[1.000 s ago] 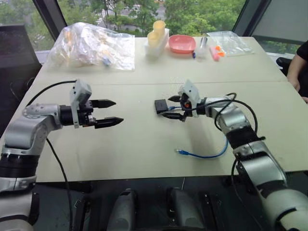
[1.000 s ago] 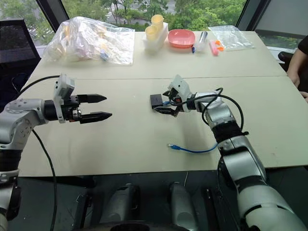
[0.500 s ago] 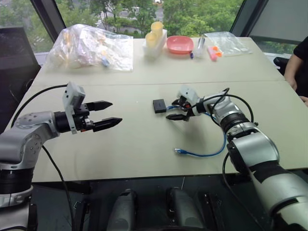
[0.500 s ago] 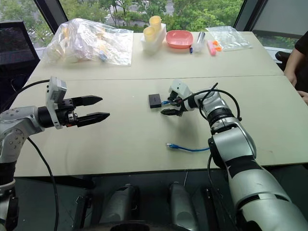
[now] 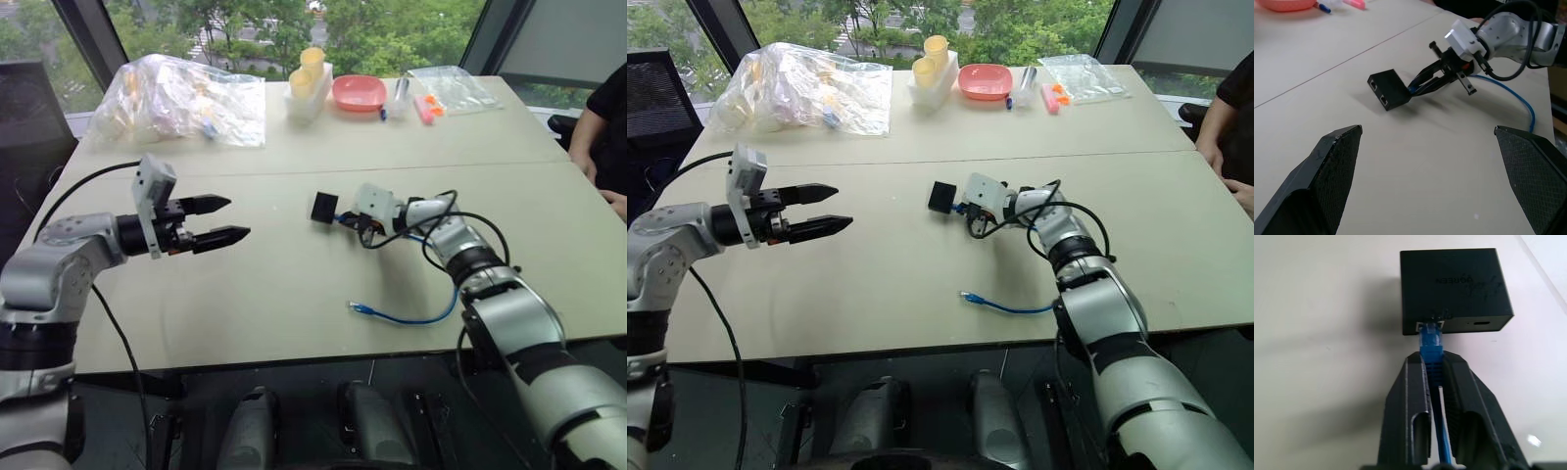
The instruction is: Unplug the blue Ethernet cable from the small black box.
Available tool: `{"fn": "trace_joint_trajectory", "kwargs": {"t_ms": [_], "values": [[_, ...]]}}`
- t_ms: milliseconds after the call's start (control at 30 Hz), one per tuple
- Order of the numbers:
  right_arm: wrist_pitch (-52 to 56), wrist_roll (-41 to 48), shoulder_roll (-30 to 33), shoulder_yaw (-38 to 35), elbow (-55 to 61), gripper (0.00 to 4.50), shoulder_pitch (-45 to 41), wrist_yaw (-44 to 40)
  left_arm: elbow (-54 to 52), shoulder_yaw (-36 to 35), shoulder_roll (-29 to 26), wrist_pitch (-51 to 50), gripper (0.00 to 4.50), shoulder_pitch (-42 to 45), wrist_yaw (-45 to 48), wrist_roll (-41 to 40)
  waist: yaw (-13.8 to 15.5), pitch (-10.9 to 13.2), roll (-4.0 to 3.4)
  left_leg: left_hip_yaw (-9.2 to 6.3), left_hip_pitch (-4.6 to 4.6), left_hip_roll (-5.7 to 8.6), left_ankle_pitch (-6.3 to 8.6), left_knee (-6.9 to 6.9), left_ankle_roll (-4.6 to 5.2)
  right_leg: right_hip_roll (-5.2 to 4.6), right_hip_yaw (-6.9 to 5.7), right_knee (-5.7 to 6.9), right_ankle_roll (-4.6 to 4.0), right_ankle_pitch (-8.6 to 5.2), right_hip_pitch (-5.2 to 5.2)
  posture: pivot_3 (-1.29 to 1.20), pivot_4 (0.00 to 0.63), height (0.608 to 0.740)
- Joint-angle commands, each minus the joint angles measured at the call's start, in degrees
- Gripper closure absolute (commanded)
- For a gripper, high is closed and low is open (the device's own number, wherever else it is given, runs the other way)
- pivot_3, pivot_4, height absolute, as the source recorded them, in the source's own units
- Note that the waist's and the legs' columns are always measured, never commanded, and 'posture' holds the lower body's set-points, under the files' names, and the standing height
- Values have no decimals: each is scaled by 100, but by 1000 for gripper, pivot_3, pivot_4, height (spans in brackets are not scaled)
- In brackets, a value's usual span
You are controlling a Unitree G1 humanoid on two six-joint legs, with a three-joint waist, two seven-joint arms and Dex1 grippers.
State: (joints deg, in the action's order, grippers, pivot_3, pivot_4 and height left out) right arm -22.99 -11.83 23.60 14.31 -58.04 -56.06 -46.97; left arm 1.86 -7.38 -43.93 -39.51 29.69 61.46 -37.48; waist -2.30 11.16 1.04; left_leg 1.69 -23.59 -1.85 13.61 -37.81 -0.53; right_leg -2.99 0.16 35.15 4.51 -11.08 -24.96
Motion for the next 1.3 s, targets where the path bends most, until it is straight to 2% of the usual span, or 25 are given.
{"fn": "trace_joint_trajectory", "kwargs": {"t_ms": [33, 133, 367, 700, 800, 900, 1067, 1100, 1200, 1233, 1300], "values": [[-423, -91, 244, -209, 1732, 4429, 363, 557, 861, 70, 341, 97, 10, 730, 269, -17, -8, 1, 2, 1, 0, 0, 0, 5, 0, 0, 2, 0, 1, 0, -1, 0, 150, 740], [-666, -764, 609, -139, 2939, 4429, 797, 1195, 2218, 126, 923, 220, 10, 1656, 374, 104, 34, 1, 2, -2, 0, -1, 0, 7, 1, 9, 1, 6, 7, -2, -4, 0, 150, 740], [17, -939, 573, -191, 4348, 4429, 1343, 1491, 4796, 365, 1865, 1407, 10, 3258, 635, 989, 79, 0, 7, 8, 1, 2, 0, 5, 2, 13, 17, 2, 8, -3, -4, 0, 150, 740], [412, -1047, 538, -117, 4857, 4429, 1588, 1505, 6045, 207, 2370, 2002, 10, 4041, 1194, 1402, 129, 2, 10, 14, -5, 2, 0, 5, 2, 14, 25, 0, 7, -3, -12, 0, 150, 740], [456, -1057, 528, -93, 4935, 4500, 1621, 1499, 6209, 152, 2440, 2155, 708, 4104, 1166, 1476, 125, 2, 10, 14, -5, 2, 1, 5, 3, 14, 26, 0, 7, -3, -12, 0, 150, 740], [477, -1096, 533, -39, 4967, 4500, 1634, 1510, 6262, 234, 2490, 2354, 2013, 4061, 1254, 1648, 128, 2, 10, 14, -7, 1, 1, 5, 3, 14, 26, 1, 7, -3, -15, 0, 150, 740], [466, -1183, 558, 13, 4951, 4500, 1587, 1528, 6306, 136, 2523, 2405, 3700, 4018, 1318, 1690, 130, 2, 10, 14, -14, 2, 1, 4, 3, 14, 26, 0, 6, -3, -21, 0, 150, 740], [471, -1191, 562, 17, 4947, 4500, 1579, 1527, 6321, 97, 2529, 2398, 3917, 4014, 1299, 1686, 131, 2, 10, 14, -14, 2, 1, 4, 3, 14, 26, 0, 6, -3, -21, 0, 150, 740], [731, -882, 529, -85, 5045, 4500, 1663, 1311, 6378, -25, 2536, 2315, 3942, 4003, 1183, 1666, 127, 2, 10, 14, -20, 2, 0, 3, 3, 14, 26, 1, 7, -3, -26, 0, 150, 740], [952, -749, 519, -152, 5125, 3537, 1735, 1205, 6392, -70, 2532, 2285, 3942, 3988, 1162, 1646, 127, 2, 10, 13, -20, 1, 0, 3, 3, 14, 26, 1, 7, -3, -26, 0, 150, 740], [1539, -449, 517, -414, 5411, 2704, 2078, 1132, 6400, -211, 2505, 2134, 3942, 3923, 1139, 1544, 129, 2, 10, 12, -21, 1, 1, 3, 3, 15, 26, 1, 8, -2, -28, 0, 150, 740]]}}
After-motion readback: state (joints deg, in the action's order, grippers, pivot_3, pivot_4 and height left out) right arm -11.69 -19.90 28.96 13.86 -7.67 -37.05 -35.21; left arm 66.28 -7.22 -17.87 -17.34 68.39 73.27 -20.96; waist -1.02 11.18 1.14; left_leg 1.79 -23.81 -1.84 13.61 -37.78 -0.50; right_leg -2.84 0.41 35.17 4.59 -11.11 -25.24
